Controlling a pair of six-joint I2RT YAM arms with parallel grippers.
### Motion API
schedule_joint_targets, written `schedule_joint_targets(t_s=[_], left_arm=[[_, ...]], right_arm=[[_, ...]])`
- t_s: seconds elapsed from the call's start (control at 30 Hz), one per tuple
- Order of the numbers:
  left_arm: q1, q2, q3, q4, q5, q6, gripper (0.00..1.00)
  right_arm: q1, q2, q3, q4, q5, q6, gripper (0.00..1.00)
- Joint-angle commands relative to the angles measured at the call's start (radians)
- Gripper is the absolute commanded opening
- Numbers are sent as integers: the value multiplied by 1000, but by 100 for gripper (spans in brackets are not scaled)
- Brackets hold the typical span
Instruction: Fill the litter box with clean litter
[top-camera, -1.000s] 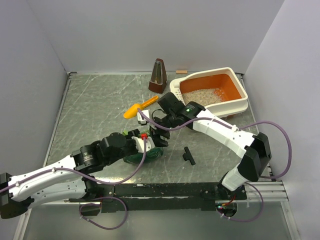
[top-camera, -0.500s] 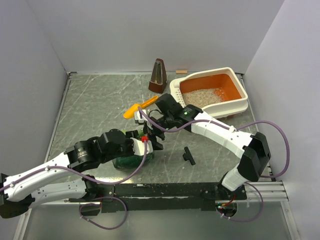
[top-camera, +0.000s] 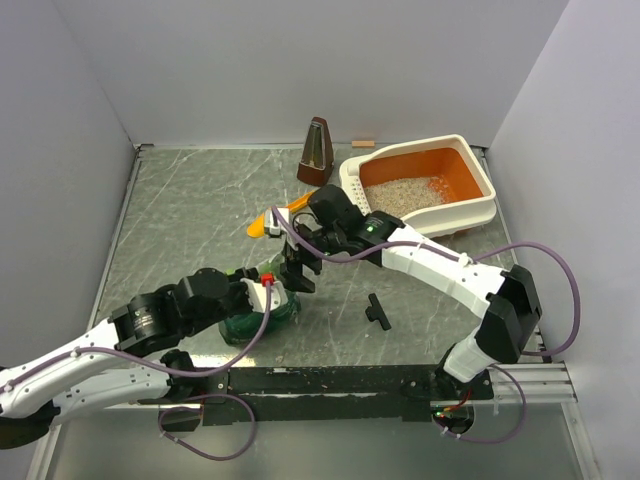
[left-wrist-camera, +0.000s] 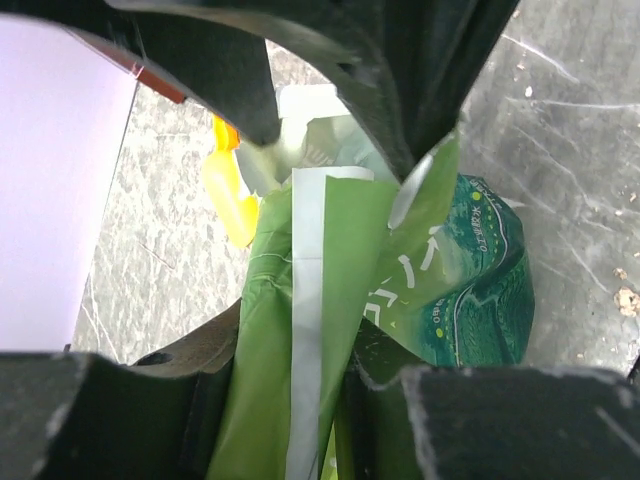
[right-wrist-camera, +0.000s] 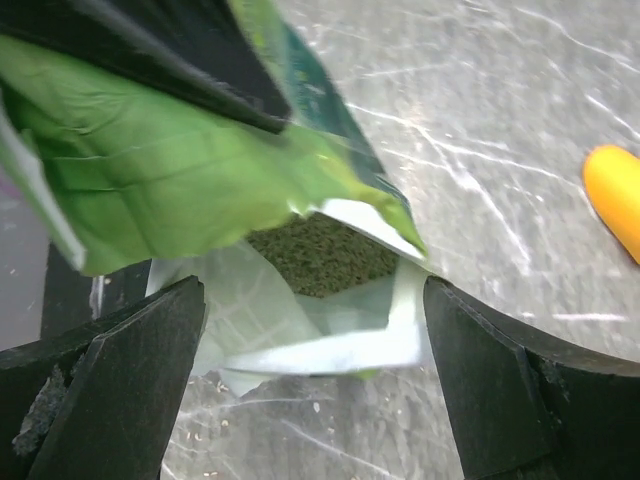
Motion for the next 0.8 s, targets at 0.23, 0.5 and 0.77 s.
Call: schedule_joint_targets(t_s=[0.23,0.5,0.77], left_arm=[[-14,-85,-21,214,41,-26,39],[-14,-80,31,143,55,-68,50],[-14,-85,179,5,34,-170,58]], right_arm=[[-159,-95,25,201,526,143,99],[-170,88,259,136,612,218,100],[-208,349,456,140,648,425,99]])
